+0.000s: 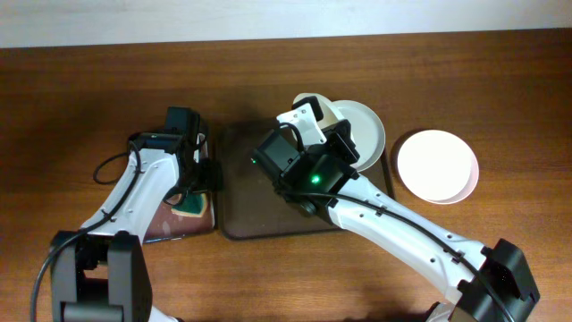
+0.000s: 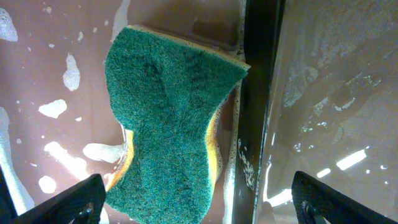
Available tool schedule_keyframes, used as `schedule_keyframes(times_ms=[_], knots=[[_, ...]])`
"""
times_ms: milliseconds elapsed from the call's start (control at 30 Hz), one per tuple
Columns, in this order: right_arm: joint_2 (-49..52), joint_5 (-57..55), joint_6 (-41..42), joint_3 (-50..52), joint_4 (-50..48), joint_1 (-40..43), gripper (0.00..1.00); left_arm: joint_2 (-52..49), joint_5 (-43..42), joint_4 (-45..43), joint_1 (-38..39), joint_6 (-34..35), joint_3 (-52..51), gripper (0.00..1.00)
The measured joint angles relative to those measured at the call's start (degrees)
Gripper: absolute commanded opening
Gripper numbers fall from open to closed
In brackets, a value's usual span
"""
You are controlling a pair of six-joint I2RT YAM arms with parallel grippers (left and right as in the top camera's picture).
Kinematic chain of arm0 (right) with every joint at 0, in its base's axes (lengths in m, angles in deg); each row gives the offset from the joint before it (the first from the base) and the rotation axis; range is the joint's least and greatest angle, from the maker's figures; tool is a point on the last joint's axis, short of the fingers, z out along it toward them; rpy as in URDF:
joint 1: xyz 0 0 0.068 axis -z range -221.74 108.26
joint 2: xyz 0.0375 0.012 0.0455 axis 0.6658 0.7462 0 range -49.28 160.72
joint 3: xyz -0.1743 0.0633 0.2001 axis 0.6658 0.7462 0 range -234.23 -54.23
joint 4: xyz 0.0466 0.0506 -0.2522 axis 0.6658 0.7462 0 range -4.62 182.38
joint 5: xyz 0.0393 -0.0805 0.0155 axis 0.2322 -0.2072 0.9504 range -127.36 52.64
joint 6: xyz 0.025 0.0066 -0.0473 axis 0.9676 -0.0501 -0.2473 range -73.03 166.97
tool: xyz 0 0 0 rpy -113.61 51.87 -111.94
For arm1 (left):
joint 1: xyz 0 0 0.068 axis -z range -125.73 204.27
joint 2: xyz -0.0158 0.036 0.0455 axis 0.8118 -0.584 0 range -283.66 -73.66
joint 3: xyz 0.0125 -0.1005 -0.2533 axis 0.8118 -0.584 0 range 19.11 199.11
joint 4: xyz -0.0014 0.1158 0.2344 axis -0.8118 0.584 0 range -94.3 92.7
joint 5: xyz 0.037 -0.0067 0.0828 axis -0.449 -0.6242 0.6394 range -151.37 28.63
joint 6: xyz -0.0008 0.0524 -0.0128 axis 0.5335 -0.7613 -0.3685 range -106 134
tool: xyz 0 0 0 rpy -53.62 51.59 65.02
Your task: Clean dirty plates on tray and stack at the side
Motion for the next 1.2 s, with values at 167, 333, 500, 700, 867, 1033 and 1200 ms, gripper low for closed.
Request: schedule_keyframes(times_ms=[167, 333, 500, 700, 867, 1033, 1200], knots=[[0.0, 1.7, 3.5, 0.0, 0.0, 0.5, 0.04, 0.0, 0.0, -0.2, 0.0, 0.0, 0.0, 0.94], [0.0, 16.0, 16.0, -0.2, 5.7, 12.3, 0.04, 0.0, 0.0, -0.2, 0.0, 0.0, 0.0, 0.94], [-2.9, 39.6, 21.9, -0.3, 10.3, 37.8, 0.04, 0.0, 0.0, -0.3, 0.0, 0.0, 0.0, 0.94], [-2.8, 56.4, 22.9, -0.2, 12.3, 62.1, 0.04, 0.0, 0.0, -0.3, 0.0, 0.0, 0.0, 0.94], [-1.7, 60.7, 22.7, 8.5, 9.4, 71.8, 0.04, 0.0, 0.0, -0.3, 0.0, 0.0, 0.0, 0.93], [-1.2, 68.4, 20.3, 12.5, 3.2, 71.8, 0.72, 0.0, 0.0, -0.3, 0.0, 0.0, 0.0, 0.93], [-1.2, 86.4, 12.5, 12.5, 1.2, 69.1, 0.72, 0.0, 0.0, -0.3, 0.0, 0.0, 0.0, 0.93]])
